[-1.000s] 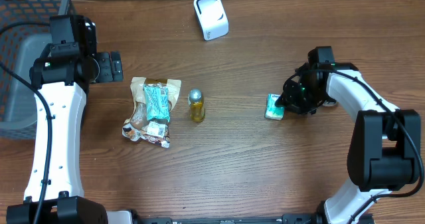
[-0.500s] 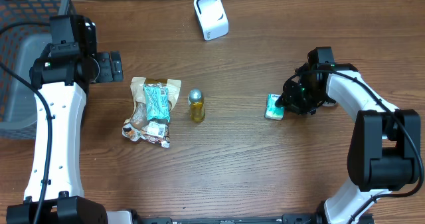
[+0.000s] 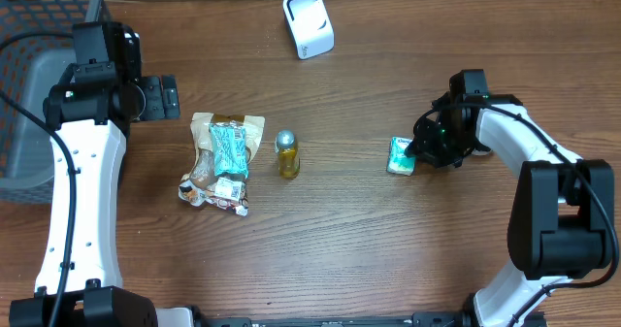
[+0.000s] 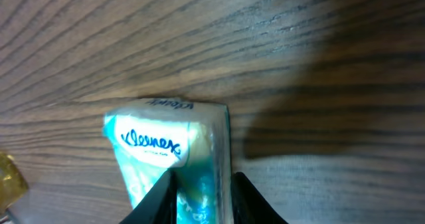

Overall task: Scan the item barcode
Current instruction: 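Lift the Kleenex pack slightly with the right gripper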

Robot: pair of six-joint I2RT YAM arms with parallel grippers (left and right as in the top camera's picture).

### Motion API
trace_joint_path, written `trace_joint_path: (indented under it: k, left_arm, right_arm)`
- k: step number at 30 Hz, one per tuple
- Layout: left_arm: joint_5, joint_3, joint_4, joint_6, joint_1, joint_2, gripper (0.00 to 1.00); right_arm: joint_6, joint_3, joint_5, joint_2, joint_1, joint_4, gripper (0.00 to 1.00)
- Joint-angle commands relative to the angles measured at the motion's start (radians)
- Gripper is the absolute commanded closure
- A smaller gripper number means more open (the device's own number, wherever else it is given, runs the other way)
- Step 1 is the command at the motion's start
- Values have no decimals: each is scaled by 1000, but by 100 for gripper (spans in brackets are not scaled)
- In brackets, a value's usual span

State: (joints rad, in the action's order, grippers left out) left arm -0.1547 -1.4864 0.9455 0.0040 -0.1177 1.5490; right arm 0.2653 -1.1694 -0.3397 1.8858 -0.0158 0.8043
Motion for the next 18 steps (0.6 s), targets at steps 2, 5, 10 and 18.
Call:
trace_joint_path:
  k: [2, 5, 10, 18]
  left_arm:
    - [-5, -23, -3, 19, 5, -15, 0]
    - [-5, -23, -3, 19, 5, -15, 0]
    - [-5, -23, -3, 19, 5, -15, 0]
    - [-5, -23, -3, 19, 5, -15, 0]
  right_arm:
    - [0, 69, 10, -25, -2, -57, 78]
    - [-1, 79, 10, -25, -2, -66, 80]
    - [-4, 79, 9, -25, -2, -66, 94]
    - [-3, 79, 9, -25, -2, -66, 96]
